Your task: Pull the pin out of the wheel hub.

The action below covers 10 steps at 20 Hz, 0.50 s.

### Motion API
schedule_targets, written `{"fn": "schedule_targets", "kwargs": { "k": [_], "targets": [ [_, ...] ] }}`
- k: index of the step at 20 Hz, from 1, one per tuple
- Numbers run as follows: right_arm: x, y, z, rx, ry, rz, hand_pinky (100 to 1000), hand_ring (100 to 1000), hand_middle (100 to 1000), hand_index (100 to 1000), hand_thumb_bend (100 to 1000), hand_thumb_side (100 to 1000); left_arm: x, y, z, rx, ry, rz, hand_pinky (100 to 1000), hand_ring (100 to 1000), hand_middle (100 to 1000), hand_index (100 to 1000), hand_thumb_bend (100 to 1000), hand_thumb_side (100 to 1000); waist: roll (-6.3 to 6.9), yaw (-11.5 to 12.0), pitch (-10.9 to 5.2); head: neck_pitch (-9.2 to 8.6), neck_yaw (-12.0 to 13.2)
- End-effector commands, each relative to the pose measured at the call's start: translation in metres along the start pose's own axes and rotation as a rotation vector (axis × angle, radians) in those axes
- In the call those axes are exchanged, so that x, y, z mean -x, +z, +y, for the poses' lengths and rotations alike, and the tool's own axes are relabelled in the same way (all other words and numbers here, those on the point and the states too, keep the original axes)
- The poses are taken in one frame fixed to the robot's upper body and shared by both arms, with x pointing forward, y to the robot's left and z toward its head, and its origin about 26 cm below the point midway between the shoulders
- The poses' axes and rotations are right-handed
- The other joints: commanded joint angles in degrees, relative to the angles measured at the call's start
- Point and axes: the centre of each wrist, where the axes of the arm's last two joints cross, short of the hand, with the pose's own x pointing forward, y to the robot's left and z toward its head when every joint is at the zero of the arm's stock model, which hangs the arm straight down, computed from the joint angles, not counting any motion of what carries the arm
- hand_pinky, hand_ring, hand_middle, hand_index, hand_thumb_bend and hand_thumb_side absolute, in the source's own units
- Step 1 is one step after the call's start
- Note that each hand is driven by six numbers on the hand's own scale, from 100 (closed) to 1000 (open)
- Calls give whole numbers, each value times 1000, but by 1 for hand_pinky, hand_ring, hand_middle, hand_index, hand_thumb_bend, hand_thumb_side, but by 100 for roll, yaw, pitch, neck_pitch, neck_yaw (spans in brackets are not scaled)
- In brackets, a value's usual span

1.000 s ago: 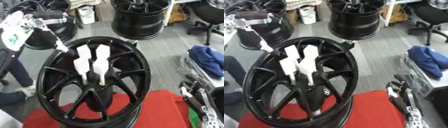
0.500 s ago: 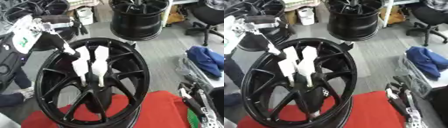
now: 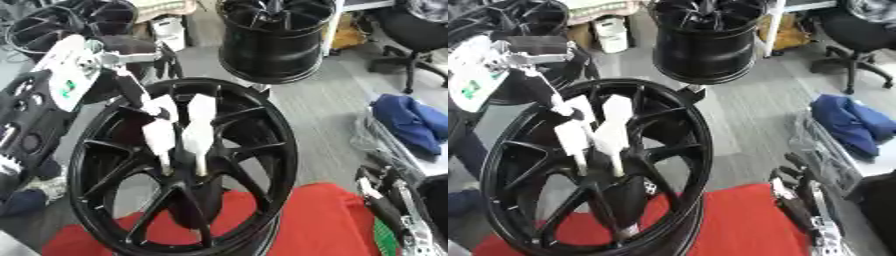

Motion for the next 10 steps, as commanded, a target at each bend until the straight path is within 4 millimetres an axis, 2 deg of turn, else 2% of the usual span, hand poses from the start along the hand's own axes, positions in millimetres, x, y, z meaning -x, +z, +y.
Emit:
{"fn": "schedule_targets", "kwargs": {
  "k": [1,6,10],
  "targets": [
    [-5,-4,-1,-8,2,-24,756,871,1000,909,100,447,1,1,10,150,-140,-94,664,528,577,744,609,389,-32,-11,-45,-74,19],
    [-6,-5,-1,-8,0,-26,756,871,1000,908,100,447,5,-4,-3,190,-114,-100,582,459,524,713,593,417,-32,-31,-35,-90,24],
    [-6,-5,-1,-8,0,-26,755,871,1000,909,100,448,7,-2,-1,215,-106,-104,553,433,511,706,587,418,-26,-26,-38,-93,14]
  ]
}}
